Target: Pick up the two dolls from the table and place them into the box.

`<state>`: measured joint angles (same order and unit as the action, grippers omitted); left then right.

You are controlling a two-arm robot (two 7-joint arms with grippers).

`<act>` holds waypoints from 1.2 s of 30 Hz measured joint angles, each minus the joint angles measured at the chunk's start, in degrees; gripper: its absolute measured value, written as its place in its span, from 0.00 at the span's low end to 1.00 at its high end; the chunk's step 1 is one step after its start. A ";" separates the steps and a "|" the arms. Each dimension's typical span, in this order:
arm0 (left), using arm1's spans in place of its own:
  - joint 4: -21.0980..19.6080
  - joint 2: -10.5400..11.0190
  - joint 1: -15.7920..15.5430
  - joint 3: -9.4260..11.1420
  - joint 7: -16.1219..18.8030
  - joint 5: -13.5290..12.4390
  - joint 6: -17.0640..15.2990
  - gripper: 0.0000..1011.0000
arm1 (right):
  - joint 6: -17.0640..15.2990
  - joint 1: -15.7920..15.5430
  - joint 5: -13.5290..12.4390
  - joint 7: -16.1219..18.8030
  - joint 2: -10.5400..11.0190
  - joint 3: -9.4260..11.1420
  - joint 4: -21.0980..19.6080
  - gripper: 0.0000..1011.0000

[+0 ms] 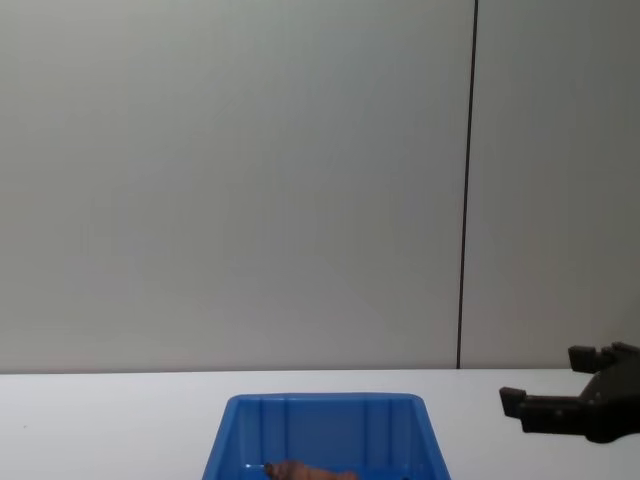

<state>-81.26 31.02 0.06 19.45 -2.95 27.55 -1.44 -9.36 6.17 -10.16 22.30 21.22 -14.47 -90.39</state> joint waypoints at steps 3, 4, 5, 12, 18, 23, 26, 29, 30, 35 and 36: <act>0.33 -0.07 -0.11 -0.07 -0.63 -0.08 0.08 0.74 | 0.00 0.00 0.00 0.00 0.00 0.00 0.00 0.99; 0.40 -0.09 -0.13 -0.08 -0.78 -0.11 0.10 0.68 | 0.00 0.00 0.00 0.00 0.00 0.00 0.00 0.99; 0.48 -0.12 -0.16 -0.12 -1.00 -0.15 0.14 0.67 | 0.00 0.00 0.00 0.00 0.00 0.00 0.00 0.99; 0.26 -0.17 -0.21 -0.32 -1.54 -0.46 0.33 0.56 | 0.00 0.00 0.00 0.00 0.00 0.00 0.00 0.99; -1.44 -0.17 -0.36 -0.59 -1.57 -1.25 0.57 0.52 | 0.00 0.00 0.00 0.00 0.00 0.00 0.00 0.99; -3.32 -0.33 -0.84 -0.75 -1.57 -2.25 0.77 0.49 | 0.00 0.00 0.00 0.00 0.00 0.00 0.00 0.99; -4.67 -0.76 -1.54 -0.76 -1.65 -3.19 0.88 0.48 | 0.00 0.00 0.00 0.00 0.00 0.00 0.00 0.99; -5.70 -1.61 -2.52 -0.63 -2.22 -4.38 0.98 0.46 | 0.00 0.00 0.00 0.00 0.00 0.00 0.00 0.99; -6.14 -2.13 -3.09 -0.43 -2.57 -4.96 1.04 0.45 | 0.00 0.00 0.00 0.00 0.00 0.00 0.00 0.99; -6.74 -4.31 -5.17 0.42 -3.99 -6.76 1.27 0.42 | 0.00 0.00 0.00 0.00 0.00 0.00 0.00 0.99; -6.74 -5.13 -5.89 0.77 -4.56 -7.31 1.37 0.41 | 0.00 0.00 0.00 0.00 0.00 0.00 0.00 0.99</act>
<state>-88.00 25.88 -5.83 20.22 -7.51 20.24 -0.08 -9.36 6.17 -10.16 22.30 21.22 -14.47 -90.39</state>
